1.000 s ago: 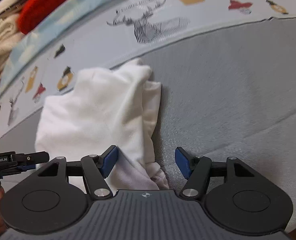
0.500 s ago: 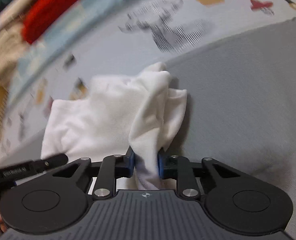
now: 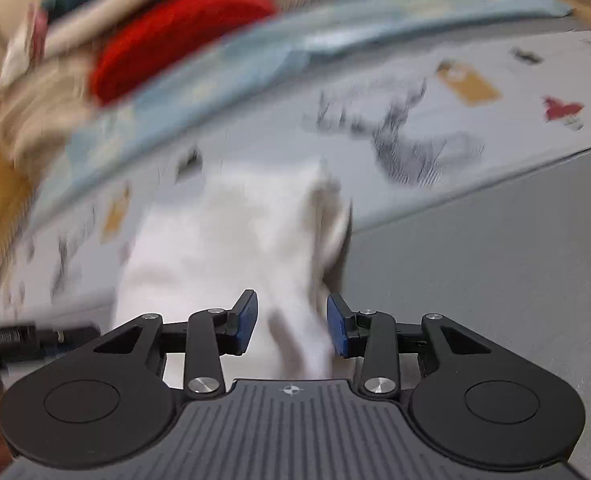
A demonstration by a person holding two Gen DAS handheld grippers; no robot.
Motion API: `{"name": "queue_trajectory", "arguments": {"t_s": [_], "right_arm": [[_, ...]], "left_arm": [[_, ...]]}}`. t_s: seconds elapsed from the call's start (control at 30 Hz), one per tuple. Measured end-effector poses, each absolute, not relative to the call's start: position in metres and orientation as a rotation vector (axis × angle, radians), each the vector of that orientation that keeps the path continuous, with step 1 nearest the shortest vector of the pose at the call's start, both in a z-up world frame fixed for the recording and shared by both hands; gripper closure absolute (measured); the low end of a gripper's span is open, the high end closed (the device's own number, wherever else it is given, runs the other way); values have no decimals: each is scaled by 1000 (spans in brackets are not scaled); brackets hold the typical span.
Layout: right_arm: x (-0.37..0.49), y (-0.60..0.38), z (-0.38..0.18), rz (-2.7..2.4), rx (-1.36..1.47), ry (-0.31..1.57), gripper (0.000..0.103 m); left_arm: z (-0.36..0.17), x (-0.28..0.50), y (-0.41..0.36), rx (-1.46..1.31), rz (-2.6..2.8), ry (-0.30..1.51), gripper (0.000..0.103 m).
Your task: Fold small clothes
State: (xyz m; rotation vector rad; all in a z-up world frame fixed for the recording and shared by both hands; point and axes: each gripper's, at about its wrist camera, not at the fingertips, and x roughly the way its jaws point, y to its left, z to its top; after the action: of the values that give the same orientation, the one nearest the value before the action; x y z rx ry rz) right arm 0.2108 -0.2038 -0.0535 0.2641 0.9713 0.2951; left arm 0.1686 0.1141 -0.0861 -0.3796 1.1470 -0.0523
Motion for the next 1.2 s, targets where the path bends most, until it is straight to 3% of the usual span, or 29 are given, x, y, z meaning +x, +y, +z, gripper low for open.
{"name": "queue_trajectory", "arguments": {"t_s": [0.1,0.23,0.3,0.37,0.4,0.43,0.5,0.6,0.67,1.2], "right_arm": [[210,-197,-86,194,79,1167,56],[201,-216,-72,118,165,1128,57],[190,-221,-54,100,151,1060,57],[171,-225,-31,96,117,972,56],[168,-227,-23,108,100,940,53],[158,-228,-11,122,79,895,50],[135,-227,11,131,52,804,28],[95,-228,29,145,44,705,11],[77,-232,32,152,58,674,9],[36,-232,25,171,111,719,7]], "left_arm": [[-105,163,103,-238,2,1245,45],[-75,146,94,-143,23,1143,45],[-57,135,92,-87,51,1106,38],[-35,117,92,-68,88,1035,19],[-20,104,90,-66,106,978,17],[-8,92,89,-65,117,928,16],[12,68,81,-60,121,845,15],[29,28,55,-48,108,698,11],[32,0,38,-51,96,622,10],[-2,2,15,-126,179,834,10]]}}
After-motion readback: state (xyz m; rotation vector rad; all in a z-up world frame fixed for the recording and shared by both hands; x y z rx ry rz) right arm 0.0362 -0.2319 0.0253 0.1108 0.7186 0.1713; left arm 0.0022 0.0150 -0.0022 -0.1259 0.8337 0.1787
